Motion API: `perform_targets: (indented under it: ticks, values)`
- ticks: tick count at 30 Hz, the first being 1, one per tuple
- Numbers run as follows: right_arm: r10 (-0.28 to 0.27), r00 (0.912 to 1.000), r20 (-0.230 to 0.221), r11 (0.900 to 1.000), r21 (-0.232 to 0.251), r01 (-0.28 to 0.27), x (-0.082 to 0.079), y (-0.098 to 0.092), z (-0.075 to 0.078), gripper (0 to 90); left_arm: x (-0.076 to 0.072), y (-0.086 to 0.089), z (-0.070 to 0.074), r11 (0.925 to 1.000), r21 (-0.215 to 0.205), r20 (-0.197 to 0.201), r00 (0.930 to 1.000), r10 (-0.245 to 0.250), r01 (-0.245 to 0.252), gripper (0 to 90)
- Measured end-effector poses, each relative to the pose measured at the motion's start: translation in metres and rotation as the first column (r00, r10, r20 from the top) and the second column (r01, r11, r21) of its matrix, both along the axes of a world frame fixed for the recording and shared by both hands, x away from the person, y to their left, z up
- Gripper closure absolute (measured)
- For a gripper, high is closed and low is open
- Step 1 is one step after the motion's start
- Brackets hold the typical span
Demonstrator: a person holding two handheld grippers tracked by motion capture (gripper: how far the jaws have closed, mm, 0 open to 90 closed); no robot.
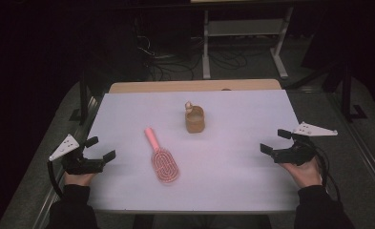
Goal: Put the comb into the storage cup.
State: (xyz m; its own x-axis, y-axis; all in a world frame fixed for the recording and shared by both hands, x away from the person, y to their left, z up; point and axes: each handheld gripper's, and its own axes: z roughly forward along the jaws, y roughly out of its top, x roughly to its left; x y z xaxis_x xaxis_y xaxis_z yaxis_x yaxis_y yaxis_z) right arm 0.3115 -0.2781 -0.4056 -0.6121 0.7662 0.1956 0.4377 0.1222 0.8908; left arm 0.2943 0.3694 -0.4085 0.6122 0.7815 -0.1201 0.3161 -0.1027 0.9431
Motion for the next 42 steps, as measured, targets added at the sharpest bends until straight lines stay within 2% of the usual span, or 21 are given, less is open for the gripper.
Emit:
perform_targets:
  ticks: [10, 23, 33, 42]
  values:
    - [-0.004, 1.0, 0.008, 1.0, -0.002, 0.004, -0.003, -0.001, -0.003, 0.0, 0.0, 0.0, 0.0, 0.9999, -0.002, -0.005, 0.9999, -0.01, 0.01, 0.0]
    - [0.006, 1.0, -0.002, 1.0, -0.004, -0.006, -0.005, -0.003, -0.004, 0.0, -0.003, 0.004, 0.005, 0.9999, -0.013, 0.008, 1.0, 0.002, -0.002, 0.0]
    - [0.006, 1.0, -0.002, 1.0, -0.021, -0.006, -0.005, -0.002, -0.005, 0.0, -0.004, 0.007, 0.014, 0.9997, 0.014, 0.0, 0.9998, -0.018, 0.018, 0.0]
    - [-0.001, 1.0, 0.0, 0.999, -0.034, 0.001, -0.005, -0.002, -0.006, 0.0, 0.001, 0.005, 0.022, 0.9979, 0.035, -0.012, 0.9985, -0.053, 0.054, 0.0]
